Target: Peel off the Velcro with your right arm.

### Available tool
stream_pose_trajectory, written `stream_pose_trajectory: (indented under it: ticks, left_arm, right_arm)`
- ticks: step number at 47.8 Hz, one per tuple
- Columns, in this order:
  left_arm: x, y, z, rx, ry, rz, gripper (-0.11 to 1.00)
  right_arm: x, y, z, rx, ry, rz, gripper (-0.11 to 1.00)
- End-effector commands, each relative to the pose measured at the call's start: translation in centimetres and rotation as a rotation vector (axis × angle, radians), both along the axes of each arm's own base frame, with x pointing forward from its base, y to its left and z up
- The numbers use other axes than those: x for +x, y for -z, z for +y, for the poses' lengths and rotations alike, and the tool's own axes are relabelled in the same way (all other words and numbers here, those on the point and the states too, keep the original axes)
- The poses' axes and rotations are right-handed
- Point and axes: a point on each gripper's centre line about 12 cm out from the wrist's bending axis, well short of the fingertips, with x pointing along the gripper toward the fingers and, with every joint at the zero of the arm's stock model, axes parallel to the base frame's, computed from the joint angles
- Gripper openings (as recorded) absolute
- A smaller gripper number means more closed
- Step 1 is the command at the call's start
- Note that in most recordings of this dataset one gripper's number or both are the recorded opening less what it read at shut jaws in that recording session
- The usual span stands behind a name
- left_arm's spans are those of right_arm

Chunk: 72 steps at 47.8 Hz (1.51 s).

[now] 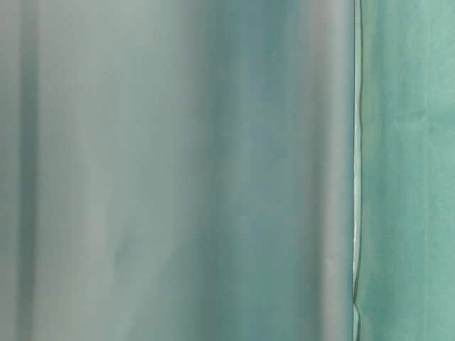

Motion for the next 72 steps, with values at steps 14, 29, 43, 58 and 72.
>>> stream_pose_trajectory:
  ticks: [14, 29, 43, 58, 72]
  left_arm:
    - [-1.7, 1.4, -0.5, -0.032, 0.031, -0.02, 0.0]
    - [-1.8, 2.2, -0.6, -0.035, 0.033, -0.001, 0.04]
    - [-1.7, 2.4, -0.6, -0.033, 0.032, 0.007, 0.79]
    - [-0.1, 2.5, -0.6, -0.031, 0.03, 0.036, 0.84]
    - [3.0, 2.2, -0.7, -0.03, 0.03, 0.046, 0.84]
  right_arm:
    - [-0.6, 1.3, 0.0, 0.018, -0.002, 0.014, -0.09]
    - [-0.9, 2.4, -0.2, 0.057, 0.008, 0.024, 0.28]
    - [-1.0, 3.0, -0.2, 0.113, 0.005, 0.032, 0.7]
    - [-1.0, 2.8, -0.3, 0.113, 0.007, 0.027, 0.69]
    - [-1.0, 2.9, -0.2, 0.112, 0.005, 0.024, 0.69]
